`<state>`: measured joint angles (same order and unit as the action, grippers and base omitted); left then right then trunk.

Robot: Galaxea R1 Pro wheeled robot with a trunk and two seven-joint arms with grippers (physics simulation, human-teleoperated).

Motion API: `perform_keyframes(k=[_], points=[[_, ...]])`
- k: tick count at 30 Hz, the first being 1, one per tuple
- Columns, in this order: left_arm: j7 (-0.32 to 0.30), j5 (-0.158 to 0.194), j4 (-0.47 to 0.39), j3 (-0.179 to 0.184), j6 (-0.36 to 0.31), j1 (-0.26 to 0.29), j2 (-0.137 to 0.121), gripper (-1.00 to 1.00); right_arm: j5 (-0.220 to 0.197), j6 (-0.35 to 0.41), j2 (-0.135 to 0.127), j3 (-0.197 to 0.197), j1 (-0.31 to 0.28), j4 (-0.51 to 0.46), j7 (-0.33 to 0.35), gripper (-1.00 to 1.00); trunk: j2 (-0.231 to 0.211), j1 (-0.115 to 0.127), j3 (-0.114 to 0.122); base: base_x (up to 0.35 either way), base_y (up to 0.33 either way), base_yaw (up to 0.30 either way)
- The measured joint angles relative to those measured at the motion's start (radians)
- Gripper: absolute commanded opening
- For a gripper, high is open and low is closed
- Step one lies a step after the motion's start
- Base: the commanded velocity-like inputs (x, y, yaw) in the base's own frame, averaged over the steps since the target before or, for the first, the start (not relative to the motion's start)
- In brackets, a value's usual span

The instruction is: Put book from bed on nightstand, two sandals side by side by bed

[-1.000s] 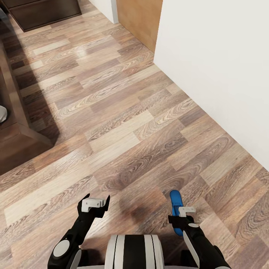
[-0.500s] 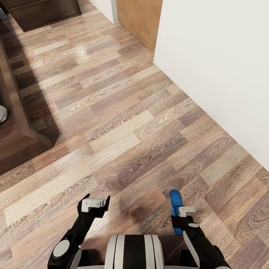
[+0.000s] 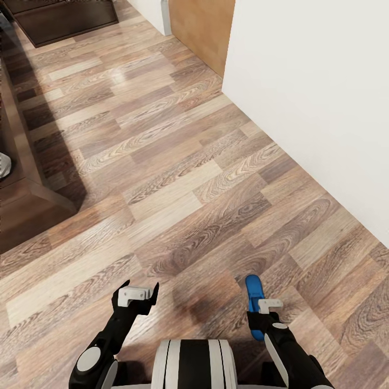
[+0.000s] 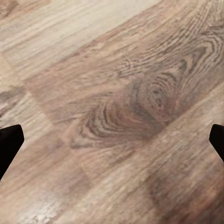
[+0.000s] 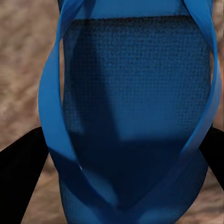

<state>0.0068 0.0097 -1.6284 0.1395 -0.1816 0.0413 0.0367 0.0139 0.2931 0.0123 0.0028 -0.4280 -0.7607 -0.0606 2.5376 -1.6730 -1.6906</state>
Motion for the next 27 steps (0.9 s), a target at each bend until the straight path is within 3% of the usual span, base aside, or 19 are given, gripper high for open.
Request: perform_keyframes(k=[7, 27], points=[[-0.001, 0.0, 0.0, 0.0, 0.0, 0.0, 0.0, 1.0, 0.0, 0.0, 0.002, 0.001, 0.0, 0.0, 0.0, -1.0, -0.001, 0.002, 0.016, 0.0, 0.0, 0.0], [-0.001, 0.003, 0.003, 0.0, -0.002, 0.0, 0.0, 1.0, 0.001, 0.0, 0.01, 0.005, 0.0, 0.005, 0.0, -1.0, -0.006, 0.011, 0.093, 0.0, 0.0, 0.0]])
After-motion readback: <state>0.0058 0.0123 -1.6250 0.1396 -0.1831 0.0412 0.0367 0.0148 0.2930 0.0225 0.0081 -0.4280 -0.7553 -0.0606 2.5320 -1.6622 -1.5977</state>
